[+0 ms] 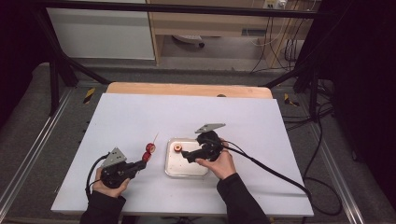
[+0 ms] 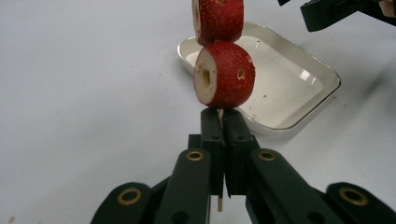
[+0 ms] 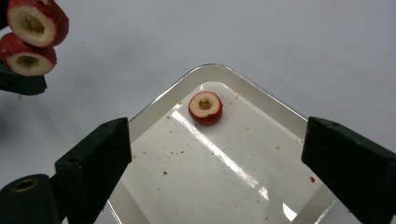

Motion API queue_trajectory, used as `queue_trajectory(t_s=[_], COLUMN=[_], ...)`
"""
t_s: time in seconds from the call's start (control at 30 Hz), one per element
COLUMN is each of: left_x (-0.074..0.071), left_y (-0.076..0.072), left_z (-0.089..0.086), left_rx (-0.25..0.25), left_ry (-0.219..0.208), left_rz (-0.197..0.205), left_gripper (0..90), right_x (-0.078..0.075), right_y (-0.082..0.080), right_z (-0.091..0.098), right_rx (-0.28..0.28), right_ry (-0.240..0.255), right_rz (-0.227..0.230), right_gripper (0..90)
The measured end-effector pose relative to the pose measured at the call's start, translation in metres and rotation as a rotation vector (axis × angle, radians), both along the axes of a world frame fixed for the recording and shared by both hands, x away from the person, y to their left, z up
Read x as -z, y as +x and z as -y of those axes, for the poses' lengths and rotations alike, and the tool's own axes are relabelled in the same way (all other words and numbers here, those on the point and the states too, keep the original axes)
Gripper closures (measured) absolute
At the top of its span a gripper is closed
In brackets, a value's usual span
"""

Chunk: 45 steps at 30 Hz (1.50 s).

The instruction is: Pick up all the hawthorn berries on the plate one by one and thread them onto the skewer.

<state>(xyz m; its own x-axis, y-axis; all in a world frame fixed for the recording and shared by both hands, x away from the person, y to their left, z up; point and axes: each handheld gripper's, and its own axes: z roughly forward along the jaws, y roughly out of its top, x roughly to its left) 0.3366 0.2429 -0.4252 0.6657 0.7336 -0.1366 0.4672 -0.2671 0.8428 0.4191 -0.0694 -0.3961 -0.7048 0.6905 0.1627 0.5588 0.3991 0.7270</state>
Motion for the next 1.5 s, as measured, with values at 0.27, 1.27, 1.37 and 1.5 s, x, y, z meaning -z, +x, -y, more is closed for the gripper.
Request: queue_trajectory(t_s=[0.27,1.27,1.37,1.5], left_x=[0.003,0.003,0.003,0.003], left_y=[0.003,0.004,0.004,0.004], left_z=[-0.011,-0.009,-0.009,-0.008], left_rx=[-0.023,-0.017,-0.016,-0.015], left_ry=[-0.001,0.012,0.012,0.012], left_rz=[-0.017,-0.014,-0.013,-0.013], left_gripper=[88.1,88.1,88.1,88.1], right_x=[-0.003,0.019,0.020,0.021], right_y=[0.026,0.064,0.065,0.066], right_z=[-0.023,-0.068,-0.069,-0.069], right_rx=[-0.059,-0.181,-0.190,-0.191], right_ry=[-0.145,-0.299,-0.307,-0.309], right_rz=[-0.058,-0.220,-0.227,-0.237], right_gripper=[14.2,52.4,54.3,58.7])
